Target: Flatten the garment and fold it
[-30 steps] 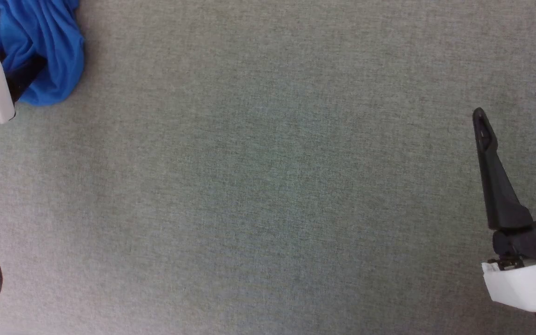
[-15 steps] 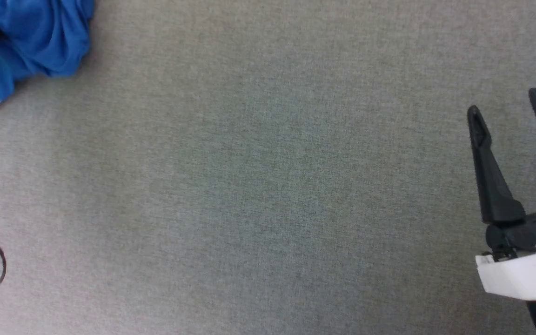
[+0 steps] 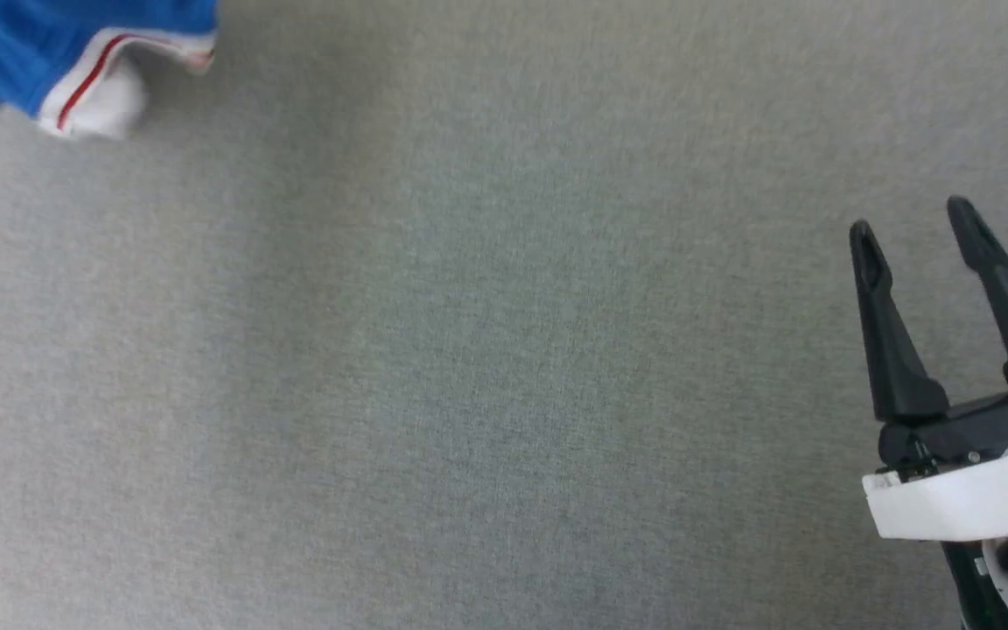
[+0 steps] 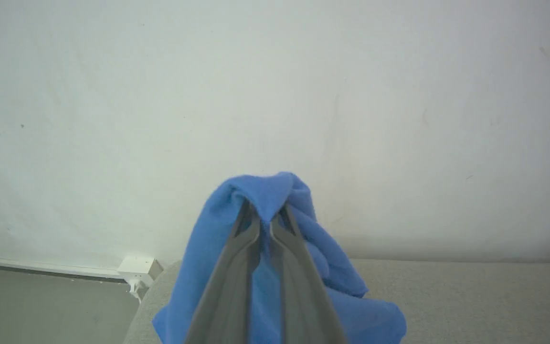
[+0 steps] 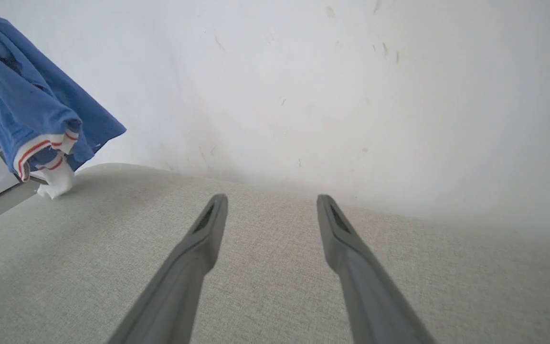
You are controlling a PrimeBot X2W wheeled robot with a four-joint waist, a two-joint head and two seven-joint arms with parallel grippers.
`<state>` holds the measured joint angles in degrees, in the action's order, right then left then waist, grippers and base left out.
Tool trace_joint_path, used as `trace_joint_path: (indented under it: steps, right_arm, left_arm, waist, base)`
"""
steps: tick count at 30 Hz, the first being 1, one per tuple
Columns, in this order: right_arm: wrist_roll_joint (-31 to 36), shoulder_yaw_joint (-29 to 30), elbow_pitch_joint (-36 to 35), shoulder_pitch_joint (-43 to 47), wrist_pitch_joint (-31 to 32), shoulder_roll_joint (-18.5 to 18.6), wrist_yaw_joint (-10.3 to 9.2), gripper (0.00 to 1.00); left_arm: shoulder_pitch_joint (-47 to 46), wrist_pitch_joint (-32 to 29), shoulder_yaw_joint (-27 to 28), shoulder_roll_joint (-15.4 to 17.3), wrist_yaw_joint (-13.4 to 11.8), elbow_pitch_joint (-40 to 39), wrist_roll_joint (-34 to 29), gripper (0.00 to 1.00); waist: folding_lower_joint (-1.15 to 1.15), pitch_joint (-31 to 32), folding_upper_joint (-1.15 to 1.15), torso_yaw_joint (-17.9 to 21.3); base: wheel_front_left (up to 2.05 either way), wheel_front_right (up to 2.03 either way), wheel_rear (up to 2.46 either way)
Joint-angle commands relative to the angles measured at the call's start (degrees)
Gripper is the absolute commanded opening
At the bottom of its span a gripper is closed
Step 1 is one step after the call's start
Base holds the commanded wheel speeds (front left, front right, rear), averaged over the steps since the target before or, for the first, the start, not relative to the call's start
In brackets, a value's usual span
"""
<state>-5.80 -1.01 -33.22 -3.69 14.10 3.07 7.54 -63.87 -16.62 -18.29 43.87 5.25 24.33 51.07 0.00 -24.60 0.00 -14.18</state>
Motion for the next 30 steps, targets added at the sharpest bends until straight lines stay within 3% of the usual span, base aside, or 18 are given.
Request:
trace_joint_path:
  steps: [1,8,17,30]
  right_arm:
    - [-0.69,0.44,0.50,0.75,-0.79,-0.14,-0.05,1.00]
    - [-5.67,2.79,4.69,4.47,-5.87,-0.18,-0.05,1.00]
    - [-7.98,4.63,7.26,6.89,-9.13,-0.19,-0.05,1.00]
    - [-9.56,6.64,8.03,8.88,-10.18,-0.19,-0.05,1.00]
  left_arm:
    - [-1.31,-0.34,0.08,0.25,-0.44,-1.00,0.18,0.00]
    - [-6.12,-5.66,-0.02,-1.63,-4.08,-10.09,1.91,0.00]
    - [-9.47,-11.57,-2.60,-8.48,-9.76,-21.85,4.94,0.00]
    - [-1.13,-15.63,-11.33,-17.12,-16.21,-33.22,6.57,0.00]
  waist:
    - [0.00,5.69,0.00,1.11]
    - [0.00,12.89,0.00,4.03]
    - [0.00,17.59,0.00,9.13]
    - [0.00,19.10,0.00,15.07]
  base:
    - [0.00,0.00,0.00]
    - [0.00,0.00,0.00]
    - [0.00,0.00,0.00]
    - [0.00,0.00,0.00]
